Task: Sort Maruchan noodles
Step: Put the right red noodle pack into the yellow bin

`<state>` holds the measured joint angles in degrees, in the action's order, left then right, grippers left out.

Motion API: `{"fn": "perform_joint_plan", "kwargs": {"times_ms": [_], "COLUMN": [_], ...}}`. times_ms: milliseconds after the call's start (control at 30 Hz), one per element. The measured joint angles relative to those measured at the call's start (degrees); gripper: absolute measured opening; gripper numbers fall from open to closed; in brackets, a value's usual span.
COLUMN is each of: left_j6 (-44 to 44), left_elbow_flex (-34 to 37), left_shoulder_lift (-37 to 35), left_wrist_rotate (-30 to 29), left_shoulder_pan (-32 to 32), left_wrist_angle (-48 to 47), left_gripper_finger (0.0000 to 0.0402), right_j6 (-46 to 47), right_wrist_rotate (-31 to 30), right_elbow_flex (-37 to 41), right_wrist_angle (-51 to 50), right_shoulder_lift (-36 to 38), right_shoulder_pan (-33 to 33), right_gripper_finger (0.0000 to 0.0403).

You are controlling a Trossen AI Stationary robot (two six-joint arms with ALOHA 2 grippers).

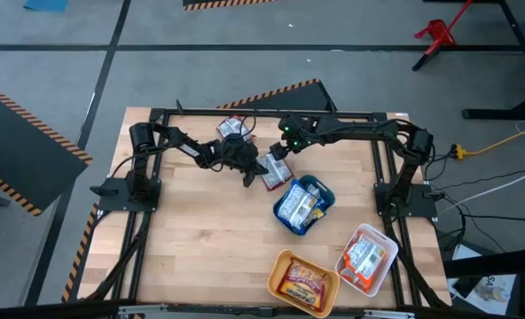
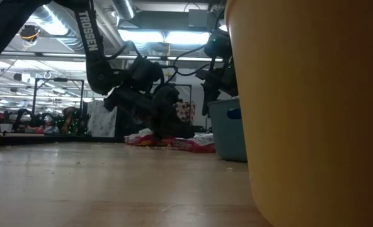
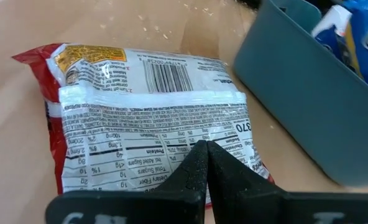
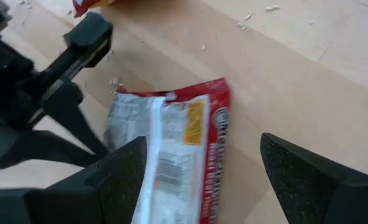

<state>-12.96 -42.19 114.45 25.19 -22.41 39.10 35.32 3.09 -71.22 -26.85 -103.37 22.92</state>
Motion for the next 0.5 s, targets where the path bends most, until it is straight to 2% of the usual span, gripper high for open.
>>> {"fn": "perform_joint_plan", "kwargs": {"times_ms": [233,500], "left_j6": [0.0,2.6], "left_elbow_flex": [3.4,3.6], "left_shoulder_lift": [-3.4,-5.3], "left_wrist_rotate": [-1.1,-1.7], "left_shoulder_pan": [0.3,0.3], "left_wrist_angle": [-1.1,-4.4], "left_gripper_finger": [0.0000,0.0000], "right_j6": [-1.1,-1.2], "right_wrist_rotate": [-1.1,-2.6], "right_elbow_flex": [0.0,0.0], "right_wrist_angle": [-0.2,0.0], "right_shoulder_lift": [0.0,0.0], "right_shoulder_pan": [0.0,0.0], "right_gripper_finger": [0.0298,0.0298]}}
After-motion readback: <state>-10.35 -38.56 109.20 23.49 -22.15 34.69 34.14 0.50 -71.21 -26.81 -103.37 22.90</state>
